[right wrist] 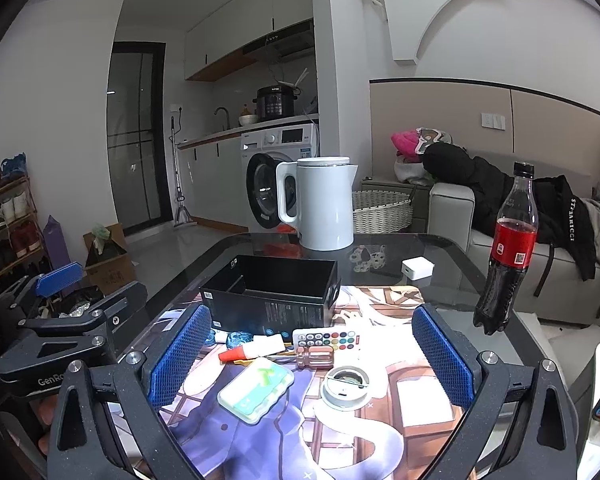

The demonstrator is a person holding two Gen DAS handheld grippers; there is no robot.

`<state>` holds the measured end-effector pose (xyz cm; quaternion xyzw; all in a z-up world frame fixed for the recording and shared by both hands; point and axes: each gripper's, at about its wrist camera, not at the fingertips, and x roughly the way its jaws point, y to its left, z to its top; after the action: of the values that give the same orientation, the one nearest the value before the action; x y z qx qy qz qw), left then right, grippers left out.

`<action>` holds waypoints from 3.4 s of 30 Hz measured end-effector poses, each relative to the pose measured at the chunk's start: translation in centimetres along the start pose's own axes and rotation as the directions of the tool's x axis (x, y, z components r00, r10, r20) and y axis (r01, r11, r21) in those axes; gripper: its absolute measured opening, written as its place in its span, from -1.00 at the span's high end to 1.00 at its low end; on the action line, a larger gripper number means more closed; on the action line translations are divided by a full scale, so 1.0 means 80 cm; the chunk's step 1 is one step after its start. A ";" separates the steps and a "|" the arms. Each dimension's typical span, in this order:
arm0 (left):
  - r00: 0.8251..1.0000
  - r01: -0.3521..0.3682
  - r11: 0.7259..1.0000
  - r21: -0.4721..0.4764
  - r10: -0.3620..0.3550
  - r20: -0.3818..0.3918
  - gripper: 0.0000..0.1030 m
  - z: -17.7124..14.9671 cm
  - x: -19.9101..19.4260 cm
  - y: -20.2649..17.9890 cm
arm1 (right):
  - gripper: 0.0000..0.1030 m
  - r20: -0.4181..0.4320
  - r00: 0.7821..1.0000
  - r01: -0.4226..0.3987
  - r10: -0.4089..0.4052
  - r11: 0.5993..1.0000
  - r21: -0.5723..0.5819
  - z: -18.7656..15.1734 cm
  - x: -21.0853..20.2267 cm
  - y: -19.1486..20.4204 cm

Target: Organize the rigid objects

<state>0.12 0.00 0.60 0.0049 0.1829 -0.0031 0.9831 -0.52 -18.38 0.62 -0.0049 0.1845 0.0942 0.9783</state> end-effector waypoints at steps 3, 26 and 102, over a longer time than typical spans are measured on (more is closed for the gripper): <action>1.000 -0.004 1.000 0.005 0.004 0.004 -1.00 0.004 0.002 -0.004 | -0.99 0.004 1.000 -0.008 0.008 1.000 0.002 0.001 -0.003 0.000; 1.000 -0.002 1.000 -0.002 0.002 0.011 -1.00 -0.006 0.000 0.002 | -0.99 -0.002 1.000 -0.014 0.014 1.000 0.006 0.002 -0.004 -0.001; 0.992 0.072 0.996 -0.056 -0.078 -0.103 -1.00 0.053 0.029 0.010 | -0.99 0.155 0.987 -0.037 0.043 0.998 -0.044 0.074 -0.007 -0.017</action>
<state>3.77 0.75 3.71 -0.0274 0.2346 -0.0351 0.9711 1.39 -19.57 6.28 -0.0137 0.1056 0.1176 0.9873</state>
